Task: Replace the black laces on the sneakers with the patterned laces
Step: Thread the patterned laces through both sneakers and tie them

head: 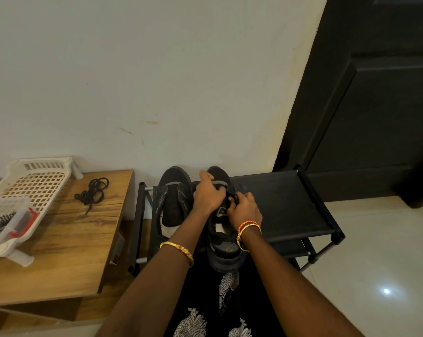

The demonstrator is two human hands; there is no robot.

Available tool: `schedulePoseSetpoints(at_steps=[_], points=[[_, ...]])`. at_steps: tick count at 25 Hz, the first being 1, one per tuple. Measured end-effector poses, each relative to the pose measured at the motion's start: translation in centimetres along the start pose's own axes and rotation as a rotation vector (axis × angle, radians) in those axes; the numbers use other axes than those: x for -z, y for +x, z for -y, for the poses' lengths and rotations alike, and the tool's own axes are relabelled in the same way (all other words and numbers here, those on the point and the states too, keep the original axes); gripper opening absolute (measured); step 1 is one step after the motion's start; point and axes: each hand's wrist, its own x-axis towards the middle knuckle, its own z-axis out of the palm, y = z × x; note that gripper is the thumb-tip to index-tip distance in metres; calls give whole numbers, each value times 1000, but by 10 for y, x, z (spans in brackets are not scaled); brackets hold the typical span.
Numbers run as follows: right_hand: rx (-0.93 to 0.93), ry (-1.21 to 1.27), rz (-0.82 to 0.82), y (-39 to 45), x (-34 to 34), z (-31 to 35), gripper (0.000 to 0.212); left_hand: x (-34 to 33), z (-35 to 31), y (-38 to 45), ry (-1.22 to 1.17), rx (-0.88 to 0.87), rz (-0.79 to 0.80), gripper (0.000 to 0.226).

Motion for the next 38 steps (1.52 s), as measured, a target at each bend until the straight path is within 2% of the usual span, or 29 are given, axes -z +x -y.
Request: schedulePoseSetpoints(at_steps=[2,4,5,8,13,18,21,22,24,25,27,29,31,34,38], points=[[-2,-3,4,0,-1,0,23,-3,0,-1,364,-101,64,36],[-9,-4,3,0,0,0,23,-3,-6,-3,578,-174,46,22],[-11,-4,4,0,1,1,23,-3,-9,-4,615,-175,18,17],[-9,-7,4,-1,1,2,23,-7,-9,-5,595,-107,-33,20],[-1,-4,11,-1,3,2,24,3,-6,-2,353,-75,-22,20],[8,2,7,-2,3,1,27,37,-34,9,-42,-68,-181,12],[7,3,16,-2,3,1,28,47,-50,4,-412,-13,-93,16],[7,1,17,-2,3,1,28,45,-52,2,-468,1,-68,15],[6,1,13,-2,2,1,25,36,-47,-1,-379,8,-44,6],[4,1,9,-2,2,1,24,31,-40,-1,-263,9,-25,9],[3,1,5,-2,1,1,22,17,-24,2,114,-21,41,22],[-2,-4,7,-1,1,1,22,6,-12,1,429,-39,70,23],[-7,-9,9,-1,1,2,23,-1,-4,-2,465,-45,59,22],[-9,-13,8,0,2,2,23,-5,4,-3,353,-42,-8,21],[-8,-6,3,-1,2,1,24,5,-1,-5,322,-20,-167,19]])
